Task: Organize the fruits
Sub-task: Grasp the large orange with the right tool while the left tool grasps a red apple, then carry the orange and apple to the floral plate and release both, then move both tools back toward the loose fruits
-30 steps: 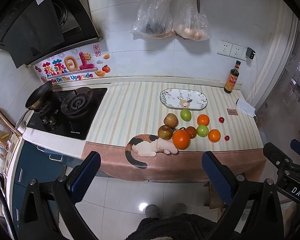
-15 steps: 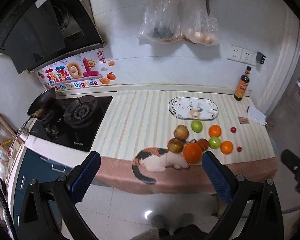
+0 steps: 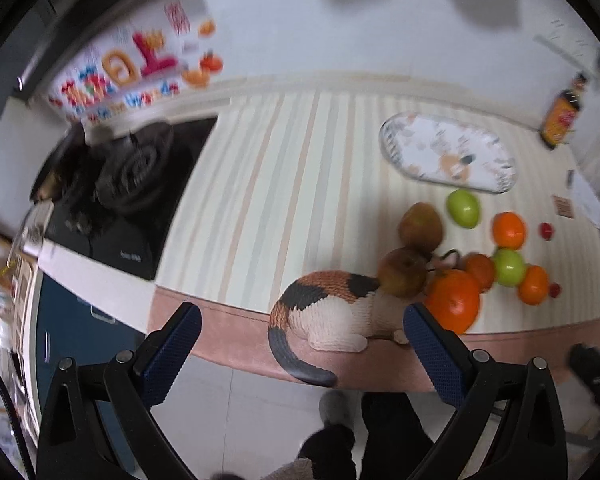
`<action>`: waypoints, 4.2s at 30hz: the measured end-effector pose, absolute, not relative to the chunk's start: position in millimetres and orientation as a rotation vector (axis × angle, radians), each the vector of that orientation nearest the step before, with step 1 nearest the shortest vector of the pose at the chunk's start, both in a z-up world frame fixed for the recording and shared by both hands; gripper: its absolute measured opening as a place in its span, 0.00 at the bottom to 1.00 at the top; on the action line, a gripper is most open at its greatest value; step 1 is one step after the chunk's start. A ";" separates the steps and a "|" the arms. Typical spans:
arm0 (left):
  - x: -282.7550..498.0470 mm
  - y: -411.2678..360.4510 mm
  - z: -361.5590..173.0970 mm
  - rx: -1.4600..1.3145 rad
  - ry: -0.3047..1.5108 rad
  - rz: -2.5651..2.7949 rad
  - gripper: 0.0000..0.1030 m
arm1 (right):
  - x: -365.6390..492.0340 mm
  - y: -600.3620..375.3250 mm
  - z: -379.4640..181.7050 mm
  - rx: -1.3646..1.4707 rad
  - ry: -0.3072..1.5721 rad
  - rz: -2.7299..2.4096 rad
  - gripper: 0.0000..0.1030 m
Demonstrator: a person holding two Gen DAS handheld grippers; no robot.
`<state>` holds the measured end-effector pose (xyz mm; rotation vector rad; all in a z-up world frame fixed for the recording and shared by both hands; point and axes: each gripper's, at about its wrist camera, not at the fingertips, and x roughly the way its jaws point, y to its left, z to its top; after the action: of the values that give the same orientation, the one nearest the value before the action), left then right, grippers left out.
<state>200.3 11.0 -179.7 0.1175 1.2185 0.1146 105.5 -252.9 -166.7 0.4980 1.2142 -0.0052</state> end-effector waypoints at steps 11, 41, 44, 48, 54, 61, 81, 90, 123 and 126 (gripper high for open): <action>261.9 0.9 -281.8 0.119 1.505 0.164 1.00 | 221.8 -198.2 -348.8 0.497 1.582 0.165 0.81; 276.8 -50.2 -349.7 0.145 1.607 -0.120 0.65 | 191.3 -187.0 -362.4 0.375 1.639 0.101 0.80; 262.7 -33.9 -349.0 0.136 1.608 -0.111 0.65 | 190.8 -176.6 -360.3 0.352 1.632 0.103 0.79; 253.6 -17.4 -344.2 0.114 1.604 -0.107 0.65 | 192.8 -166.9 -357.1 0.356 1.637 0.117 0.78; 248.5 0.8 -290.9 0.098 1.534 -0.124 0.65 | 199.9 -169.4 -326.4 0.380 1.560 0.152 0.78; 278.2 -11.8 -196.3 0.042 1.389 -0.175 0.65 | 234.4 -203.6 -267.0 0.462 1.445 0.178 0.78; 505.0 -84.6 -321.3 -0.105 1.606 -0.145 0.65 | 473.5 -276.7 -313.5 0.318 1.446 -0.015 0.78; 511.8 -93.6 -326.1 -0.068 1.624 -0.123 0.65 | 483.9 -284.5 -338.8 0.348 1.495 -0.027 0.79; 386.0 -55.4 -190.4 0.048 1.269 -0.061 0.91 | 353.3 -254.0 -198.2 0.205 1.303 -0.078 0.97; 362.4 -46.8 -173.1 0.055 1.236 -0.064 0.91 | 338.0 -243.5 -187.4 0.187 1.274 -0.080 0.97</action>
<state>362.4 -46.8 -173.1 0.0546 1.2364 -0.0644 338.0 -243.5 -187.4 0.1873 1.2741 -0.0802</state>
